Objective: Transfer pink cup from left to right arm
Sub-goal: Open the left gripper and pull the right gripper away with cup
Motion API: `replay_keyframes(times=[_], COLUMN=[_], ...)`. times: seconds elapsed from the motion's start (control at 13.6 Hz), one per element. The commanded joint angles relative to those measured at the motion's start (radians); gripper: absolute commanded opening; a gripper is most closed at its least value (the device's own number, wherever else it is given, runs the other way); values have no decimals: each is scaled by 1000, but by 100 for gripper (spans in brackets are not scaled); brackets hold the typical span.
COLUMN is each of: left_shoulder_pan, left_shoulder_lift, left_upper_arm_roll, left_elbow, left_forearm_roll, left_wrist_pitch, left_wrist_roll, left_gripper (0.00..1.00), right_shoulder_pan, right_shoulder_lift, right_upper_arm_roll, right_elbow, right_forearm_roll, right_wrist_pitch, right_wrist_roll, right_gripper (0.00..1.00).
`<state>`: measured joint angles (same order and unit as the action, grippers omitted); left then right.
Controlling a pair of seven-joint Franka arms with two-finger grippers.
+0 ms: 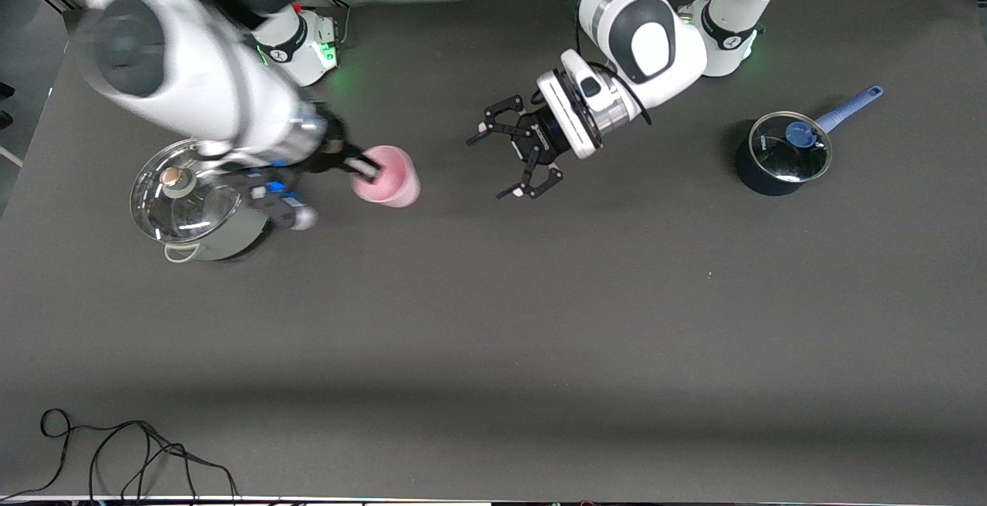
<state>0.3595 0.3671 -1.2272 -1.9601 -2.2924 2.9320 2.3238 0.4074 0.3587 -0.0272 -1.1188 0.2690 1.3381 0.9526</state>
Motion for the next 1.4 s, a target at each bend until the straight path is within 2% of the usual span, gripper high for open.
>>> replay_keyframes(times=[0.0,0.15,0.22,0.37,0.52,1.11,1.33], left_shoulder_pan=[0,3,3,1,9,27,38], left_shoulder_lift=[41,39,39,42,50,73,64], left_upper_arm_roll=[27,32,47,128,147,218,245], left_elbow=[10,26,33,56,61,75,61], left_forearm_roll=[-10,8,42,172,250,611,822], left_wrist_pitch=[41,93,98,91,90,85,72], left_wrist_roll=[-23,-18,-17,-20,-20,-32,-195], left_gripper=[100,100,100,100,100,100,100], right_shoulder_pan=[-88,-98,-98,-98,-98,-98,-96], right_shoulder_lift=[-63,-84,-95,-99,-101,-106,-103], right_upper_arm_roll=[-57,-162,-196,-243,-281,-300,-300], right_elbow=[-10,-24,-41,-62,-128,-560,-715], right_forearm_roll=[-2,-33,-69,-131,-134,-128,-123], right_wrist_pitch=[-95,-129,-129,-126,-87,353,556], right_wrist_roll=[-278,-504,-611,-783,-833,-893,-916], right_gripper=[0,0,0,0,0,0,0])
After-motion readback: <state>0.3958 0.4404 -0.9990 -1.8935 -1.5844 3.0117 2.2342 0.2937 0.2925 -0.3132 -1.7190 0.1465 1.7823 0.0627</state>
